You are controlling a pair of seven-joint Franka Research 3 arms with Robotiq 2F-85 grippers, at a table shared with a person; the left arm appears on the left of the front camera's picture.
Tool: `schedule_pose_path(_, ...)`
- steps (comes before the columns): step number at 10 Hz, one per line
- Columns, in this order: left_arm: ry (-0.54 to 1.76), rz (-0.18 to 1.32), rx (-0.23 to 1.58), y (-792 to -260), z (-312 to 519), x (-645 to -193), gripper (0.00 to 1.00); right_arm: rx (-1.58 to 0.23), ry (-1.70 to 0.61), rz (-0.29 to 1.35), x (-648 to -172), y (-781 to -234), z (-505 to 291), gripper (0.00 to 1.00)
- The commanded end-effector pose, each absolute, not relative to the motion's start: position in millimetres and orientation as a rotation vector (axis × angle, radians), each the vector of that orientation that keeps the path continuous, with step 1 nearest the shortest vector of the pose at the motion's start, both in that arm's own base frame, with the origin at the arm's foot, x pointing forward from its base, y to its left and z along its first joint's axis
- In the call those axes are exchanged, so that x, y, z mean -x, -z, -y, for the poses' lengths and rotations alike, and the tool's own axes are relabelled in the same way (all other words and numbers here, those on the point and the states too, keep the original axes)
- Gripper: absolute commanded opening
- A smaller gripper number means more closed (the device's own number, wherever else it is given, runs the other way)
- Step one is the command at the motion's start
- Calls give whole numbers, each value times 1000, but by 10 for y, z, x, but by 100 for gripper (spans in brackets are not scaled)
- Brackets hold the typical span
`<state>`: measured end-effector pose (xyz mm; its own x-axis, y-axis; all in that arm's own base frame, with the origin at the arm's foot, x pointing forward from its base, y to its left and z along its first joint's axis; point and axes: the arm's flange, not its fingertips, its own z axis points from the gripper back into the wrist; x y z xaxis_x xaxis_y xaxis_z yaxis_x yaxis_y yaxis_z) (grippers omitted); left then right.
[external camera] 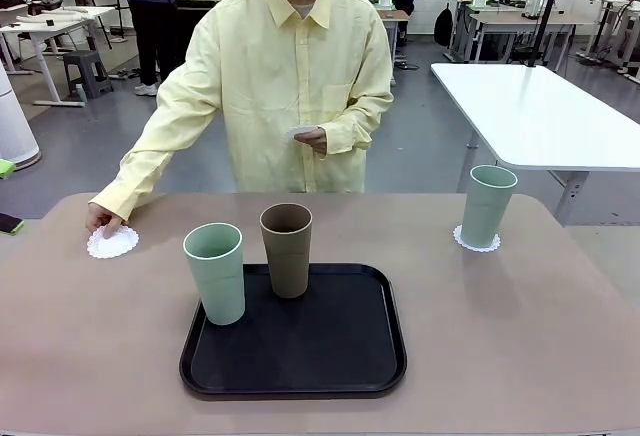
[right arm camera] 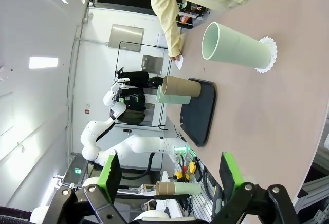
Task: Place coasters on the table and set cups on them.
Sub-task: Take one Reusable plastic cup from the Flat Tray and place it on a coaster set by the human.
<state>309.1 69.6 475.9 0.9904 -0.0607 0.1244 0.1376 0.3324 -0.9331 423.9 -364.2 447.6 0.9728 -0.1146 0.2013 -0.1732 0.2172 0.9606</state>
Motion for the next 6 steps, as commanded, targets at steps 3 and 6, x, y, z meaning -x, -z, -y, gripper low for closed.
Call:
schedule_pose_path(3, 139, 80, 1234, -4769, -703, -3082, 100, -1352, -34, 247, -4230, -4467, 3641, 100)
schedule_pose_path(6, 139, 80, 1234, -4769, -703, -3082, 100, -1352, -34, 247, -4230, -4467, 3641, 100)
